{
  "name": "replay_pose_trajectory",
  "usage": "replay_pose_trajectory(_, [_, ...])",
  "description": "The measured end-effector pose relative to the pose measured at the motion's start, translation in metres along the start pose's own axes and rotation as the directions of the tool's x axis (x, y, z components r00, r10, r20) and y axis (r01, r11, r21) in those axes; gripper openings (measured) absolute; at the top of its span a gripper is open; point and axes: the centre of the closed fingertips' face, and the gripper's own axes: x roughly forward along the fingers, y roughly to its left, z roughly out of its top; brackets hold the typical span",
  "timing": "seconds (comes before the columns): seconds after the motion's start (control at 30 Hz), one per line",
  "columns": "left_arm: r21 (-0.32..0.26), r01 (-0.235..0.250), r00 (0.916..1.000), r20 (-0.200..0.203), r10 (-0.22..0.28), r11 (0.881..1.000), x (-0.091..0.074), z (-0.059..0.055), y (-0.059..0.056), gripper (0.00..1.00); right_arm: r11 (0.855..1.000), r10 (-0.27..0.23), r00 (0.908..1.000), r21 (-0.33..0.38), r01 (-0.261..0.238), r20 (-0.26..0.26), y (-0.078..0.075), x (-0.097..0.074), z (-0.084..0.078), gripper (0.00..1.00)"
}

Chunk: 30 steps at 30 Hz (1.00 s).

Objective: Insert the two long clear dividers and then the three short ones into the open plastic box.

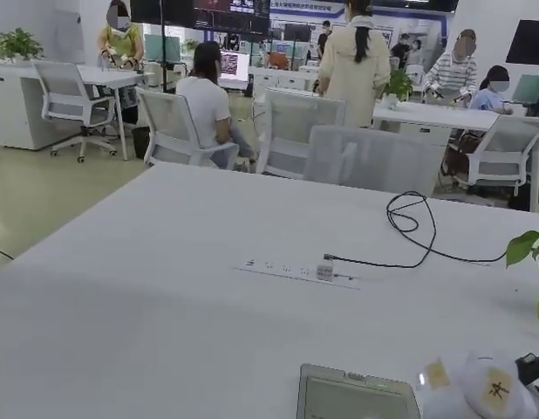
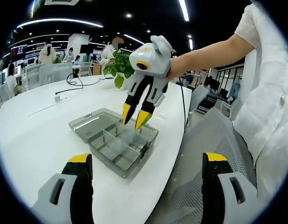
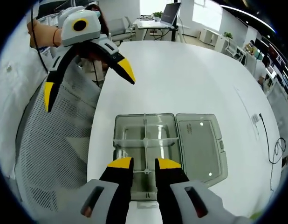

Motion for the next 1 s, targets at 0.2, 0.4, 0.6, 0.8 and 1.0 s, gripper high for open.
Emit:
replay_pose_trajectory(0.2, [0.000,-0.005,1.0000,-0.001,0.005,1.000,-0.001,0.001,0.001,1.00,1.000,-0.015,0.9998,0.021,0.015,0.012,0.001,-0.024,-0.015,0.31])
replay_pose_trajectory(0.4, [0.002,-0.006,1.0000,-0.007,0.006,1.000,-0.002,-0.001,0.002,1.00,0.999,-0.021,0.9996,0.046,0.022,-0.020,0.003,-0.045,-0.050,0.38])
replay_pose_trajectory(0.6, [0.006,-0.010,0.9999,-0.011,0.010,1.000,-0.004,-0.002,0.003,1.00,0.995,-0.030,0.9943,0.090,0.040,-0.102,0.005,-0.061,-0.104,0.41])
replay_pose_trajectory(0.8, [0.002,-0.013,0.9998,-0.011,0.014,1.000,-0.005,-0.002,0.004,1.00,0.990,-0.039,0.9865,0.128,0.060,-0.159,0.005,-0.074,-0.148,0.45])
replay_pose_trajectory(1.0, [-0.001,-0.014,0.9997,-0.020,0.014,1.000,-0.005,-0.003,0.004,1.00,0.991,-0.035,0.9675,0.117,0.066,-0.250,0.003,-0.078,-0.191,0.47])
